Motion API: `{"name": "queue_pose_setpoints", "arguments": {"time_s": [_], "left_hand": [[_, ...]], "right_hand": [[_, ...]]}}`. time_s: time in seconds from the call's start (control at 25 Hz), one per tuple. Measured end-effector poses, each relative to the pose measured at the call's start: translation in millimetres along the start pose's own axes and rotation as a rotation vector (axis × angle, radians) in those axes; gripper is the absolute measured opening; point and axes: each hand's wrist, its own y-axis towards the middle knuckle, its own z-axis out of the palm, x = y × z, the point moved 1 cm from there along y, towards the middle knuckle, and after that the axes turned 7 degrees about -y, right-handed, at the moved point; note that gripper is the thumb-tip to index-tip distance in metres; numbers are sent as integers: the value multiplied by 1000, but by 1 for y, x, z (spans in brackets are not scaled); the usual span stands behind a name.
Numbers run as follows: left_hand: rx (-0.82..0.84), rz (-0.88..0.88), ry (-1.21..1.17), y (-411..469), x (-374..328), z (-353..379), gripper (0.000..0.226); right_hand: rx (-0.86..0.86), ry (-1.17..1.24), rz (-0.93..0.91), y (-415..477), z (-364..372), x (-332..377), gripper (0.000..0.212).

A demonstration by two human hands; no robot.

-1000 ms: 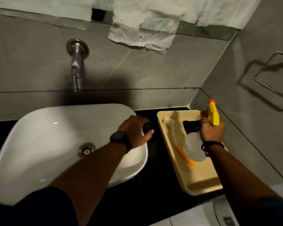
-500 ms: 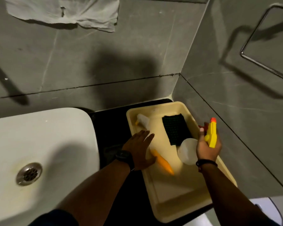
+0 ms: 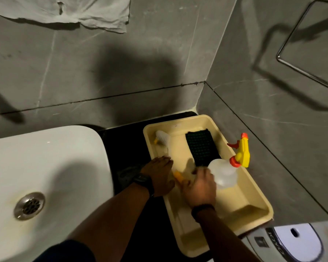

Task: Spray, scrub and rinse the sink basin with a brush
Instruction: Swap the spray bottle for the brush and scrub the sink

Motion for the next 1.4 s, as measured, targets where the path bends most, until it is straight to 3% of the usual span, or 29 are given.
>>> {"name": "queue_pose_setpoints", "arguments": {"time_s": [0.08, 0.16, 0.32, 0.48, 0.64, 0.8, 0.92, 1.04, 1.12, 1.28, 1.4], "left_hand": [[28, 2, -11, 2, -1, -3, 73], [34, -5, -43, 0, -1, -6, 72], [-72, 7, -150, -23, 9, -36, 75], [-379, 45, -224, -103, 62, -89, 56], [-636, -150, -67, -240, 156, -115, 59], [-642, -581, 14, -368, 245, -108, 72], [-540, -827, -46, -428, 290, -85, 86], [-527, -770, -172, -435, 294, -58, 97], [-539, -722, -130, -432, 288, -48, 98], [-554, -671, -21, -427, 286, -43, 91], [-562, -656, 0, -427, 283, -45, 87]], "right_hand": [[315, -216, -184, 12, 13, 4, 59], [410, -289, -245, 20, 17, 11, 60], [379, -94, -76, 22, -2, 21, 47], [304, 198, 151, 16, -49, 49, 38], [251, 431, 9, -17, -91, 136, 45], [495, 233, -281, -72, -84, 240, 49], [645, -39, -395, -125, -54, 303, 56], [776, -154, -436, -161, -28, 339, 47], [798, -136, -419, -175, -13, 357, 44], [615, -59, -239, -161, 0, 358, 63], [555, 2, -69, -136, -29, 324, 46]]}}
